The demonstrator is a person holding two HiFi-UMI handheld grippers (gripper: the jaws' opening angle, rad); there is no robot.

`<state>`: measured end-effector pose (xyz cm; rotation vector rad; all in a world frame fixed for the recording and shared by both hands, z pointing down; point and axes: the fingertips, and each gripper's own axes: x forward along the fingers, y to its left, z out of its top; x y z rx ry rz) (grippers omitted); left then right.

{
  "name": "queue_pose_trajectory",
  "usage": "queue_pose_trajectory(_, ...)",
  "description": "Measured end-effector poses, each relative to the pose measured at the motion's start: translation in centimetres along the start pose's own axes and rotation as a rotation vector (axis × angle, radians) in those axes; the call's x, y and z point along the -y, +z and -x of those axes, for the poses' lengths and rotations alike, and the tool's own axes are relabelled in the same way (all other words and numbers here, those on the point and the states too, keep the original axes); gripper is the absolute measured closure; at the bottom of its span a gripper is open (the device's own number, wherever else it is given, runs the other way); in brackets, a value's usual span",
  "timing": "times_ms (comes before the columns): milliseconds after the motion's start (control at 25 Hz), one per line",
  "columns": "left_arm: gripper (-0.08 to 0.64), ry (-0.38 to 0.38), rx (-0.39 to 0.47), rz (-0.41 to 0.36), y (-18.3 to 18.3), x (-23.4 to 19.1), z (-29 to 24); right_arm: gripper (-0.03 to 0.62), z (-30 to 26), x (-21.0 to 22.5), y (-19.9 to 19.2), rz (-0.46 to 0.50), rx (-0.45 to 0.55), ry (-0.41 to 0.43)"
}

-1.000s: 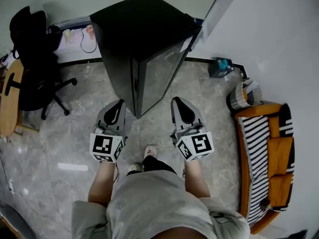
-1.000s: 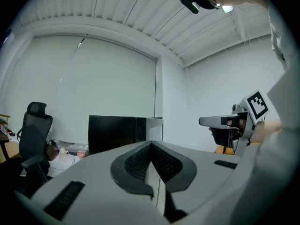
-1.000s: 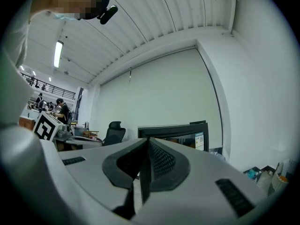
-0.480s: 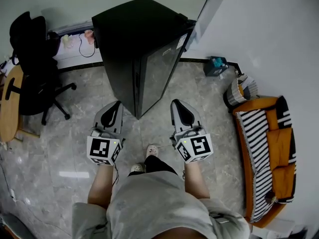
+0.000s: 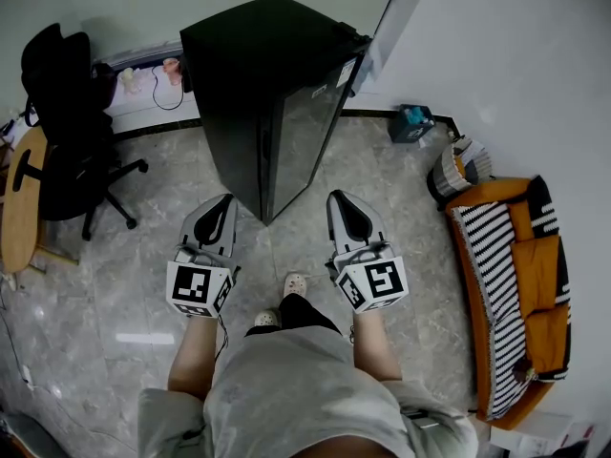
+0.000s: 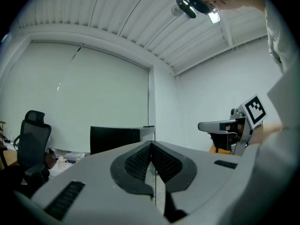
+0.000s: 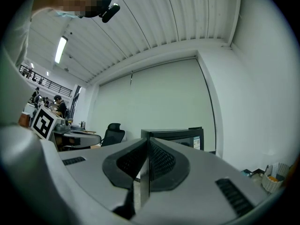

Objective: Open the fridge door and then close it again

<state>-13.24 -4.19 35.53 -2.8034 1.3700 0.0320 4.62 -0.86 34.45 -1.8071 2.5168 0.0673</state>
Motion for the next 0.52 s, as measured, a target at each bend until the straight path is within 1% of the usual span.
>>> queue_pose_trajectory(520,0.545,-0.026,0.011,-0.006,0.4,0.9,1.7,0.566,2.1,-1.3,0.5,0.012,0.011,-0.022)
